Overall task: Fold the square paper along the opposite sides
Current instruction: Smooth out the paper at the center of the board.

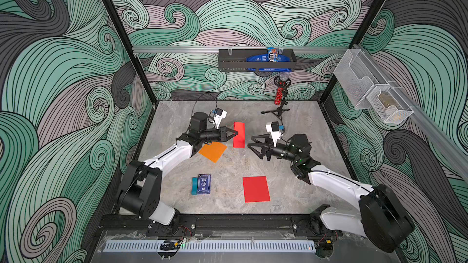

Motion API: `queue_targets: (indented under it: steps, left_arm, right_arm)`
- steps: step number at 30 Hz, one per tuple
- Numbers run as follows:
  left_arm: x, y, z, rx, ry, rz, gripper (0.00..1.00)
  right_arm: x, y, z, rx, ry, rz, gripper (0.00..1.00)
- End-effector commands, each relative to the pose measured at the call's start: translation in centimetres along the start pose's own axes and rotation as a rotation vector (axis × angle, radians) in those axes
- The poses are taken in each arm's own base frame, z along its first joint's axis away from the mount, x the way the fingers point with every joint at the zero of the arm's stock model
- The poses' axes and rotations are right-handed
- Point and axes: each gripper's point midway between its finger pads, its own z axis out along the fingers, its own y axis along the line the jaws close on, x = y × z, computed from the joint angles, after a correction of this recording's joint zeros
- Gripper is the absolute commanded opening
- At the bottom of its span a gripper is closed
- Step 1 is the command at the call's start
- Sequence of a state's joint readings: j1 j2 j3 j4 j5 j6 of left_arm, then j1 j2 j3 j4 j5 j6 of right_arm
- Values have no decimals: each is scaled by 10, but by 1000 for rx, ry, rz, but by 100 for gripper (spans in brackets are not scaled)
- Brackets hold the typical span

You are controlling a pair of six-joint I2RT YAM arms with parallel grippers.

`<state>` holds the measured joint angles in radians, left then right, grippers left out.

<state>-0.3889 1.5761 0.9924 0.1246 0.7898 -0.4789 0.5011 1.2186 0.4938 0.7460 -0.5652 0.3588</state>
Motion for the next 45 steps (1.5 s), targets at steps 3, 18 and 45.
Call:
queue_targets:
  steps: [3,18,45]
  left_arm:
    - [53,58,44,-189,300,-8,0]
    - [103,121,72,-314,464,-55,0]
    - [113,131,71,-325,472,-112,0]
  right_arm:
    - [14,-41,-18,295,-31,-338,56]
    - [105,-76,34,347,210,-302,24]
    - [186,-165,57,531,371,92,7]
